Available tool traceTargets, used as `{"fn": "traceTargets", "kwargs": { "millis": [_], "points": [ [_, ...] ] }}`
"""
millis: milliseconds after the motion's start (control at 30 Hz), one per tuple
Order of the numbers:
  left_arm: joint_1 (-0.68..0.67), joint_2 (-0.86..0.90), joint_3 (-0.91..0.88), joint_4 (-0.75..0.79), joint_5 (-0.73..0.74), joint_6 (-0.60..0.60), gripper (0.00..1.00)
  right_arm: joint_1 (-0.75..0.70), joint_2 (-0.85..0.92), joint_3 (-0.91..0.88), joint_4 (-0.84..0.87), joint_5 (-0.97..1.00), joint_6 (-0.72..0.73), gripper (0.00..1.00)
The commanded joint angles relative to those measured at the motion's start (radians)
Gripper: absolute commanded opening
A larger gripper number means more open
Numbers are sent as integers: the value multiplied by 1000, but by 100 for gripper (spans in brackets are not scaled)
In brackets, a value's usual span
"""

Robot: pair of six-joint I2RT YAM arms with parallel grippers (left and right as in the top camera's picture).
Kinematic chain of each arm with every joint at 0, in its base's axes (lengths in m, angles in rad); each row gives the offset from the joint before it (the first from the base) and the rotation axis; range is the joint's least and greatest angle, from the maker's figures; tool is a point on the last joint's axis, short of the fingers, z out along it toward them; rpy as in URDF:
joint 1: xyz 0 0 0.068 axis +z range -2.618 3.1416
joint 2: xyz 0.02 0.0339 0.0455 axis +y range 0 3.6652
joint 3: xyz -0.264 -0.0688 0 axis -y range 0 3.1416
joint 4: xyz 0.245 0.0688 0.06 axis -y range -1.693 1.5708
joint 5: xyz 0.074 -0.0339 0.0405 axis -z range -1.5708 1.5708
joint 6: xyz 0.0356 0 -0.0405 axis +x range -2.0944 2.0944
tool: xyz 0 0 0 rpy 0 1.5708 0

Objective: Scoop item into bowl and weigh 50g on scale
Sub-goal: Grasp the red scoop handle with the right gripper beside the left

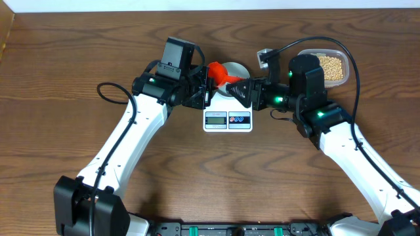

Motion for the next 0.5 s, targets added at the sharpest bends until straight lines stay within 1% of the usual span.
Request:
{"fn": "traceTargets", "kwargs": {
  "millis": [0, 167, 467],
  "points": [
    [-2, -18, 17, -1, 5, -58, 7, 6, 6, 18, 7, 60, -16, 48],
    [-3, -18, 16, -8, 5, -111, 7, 7, 6, 18, 65, 60, -8, 48],
    [-9, -18, 16, -11, 6, -124, 7, 7, 6, 18, 87, 63, 10, 44]
  ]
}}
